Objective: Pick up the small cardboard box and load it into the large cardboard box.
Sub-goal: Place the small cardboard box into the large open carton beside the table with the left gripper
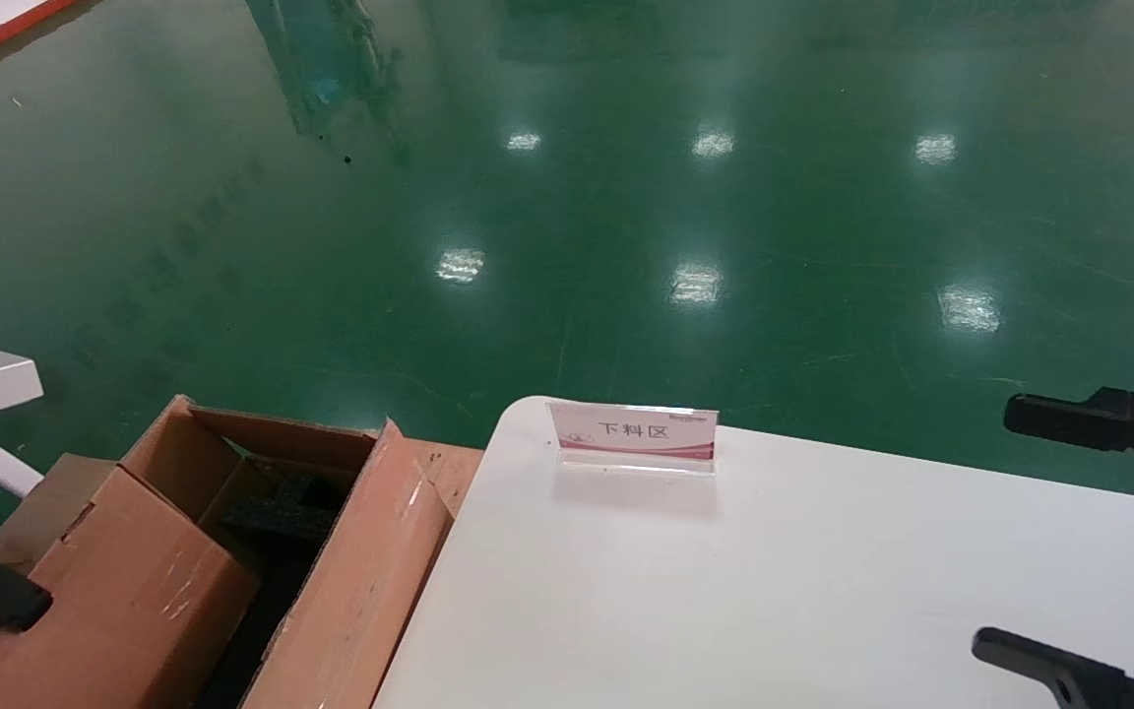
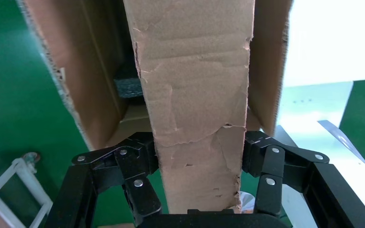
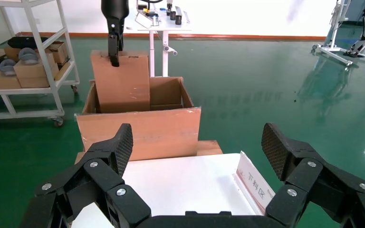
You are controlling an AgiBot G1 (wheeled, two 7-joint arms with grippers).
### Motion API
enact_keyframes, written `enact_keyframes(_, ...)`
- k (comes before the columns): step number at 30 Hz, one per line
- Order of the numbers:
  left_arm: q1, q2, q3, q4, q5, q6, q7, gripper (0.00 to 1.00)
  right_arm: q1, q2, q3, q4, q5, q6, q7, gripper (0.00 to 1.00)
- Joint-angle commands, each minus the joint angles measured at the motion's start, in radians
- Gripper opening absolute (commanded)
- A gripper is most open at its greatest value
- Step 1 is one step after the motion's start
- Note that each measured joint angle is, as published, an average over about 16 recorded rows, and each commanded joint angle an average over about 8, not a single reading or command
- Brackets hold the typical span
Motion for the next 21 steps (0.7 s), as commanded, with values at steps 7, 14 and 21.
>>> enact_keyframes(7, 0.039, 0.012, -0.003, 0.02, 0.013, -0.039, -0.035, 0.0, 0.0, 0.0, 0.0, 0.0, 0.0, 0.0, 0.0, 1.0)
enact_keyframes(14, 0.055, 0.007, -0.004, 0.03, 0.021, -0.071, -0.057, 0.0, 0.0, 0.0, 0.0, 0.0, 0.0, 0.0, 0.0, 1.0)
enact_keyframes(21, 0.076, -0.001, -0.002, 0.039, 0.043, -0.106, -0.078, 0.0, 0.0, 0.0, 0.0, 0.0, 0.0, 0.0, 0.0, 1.0)
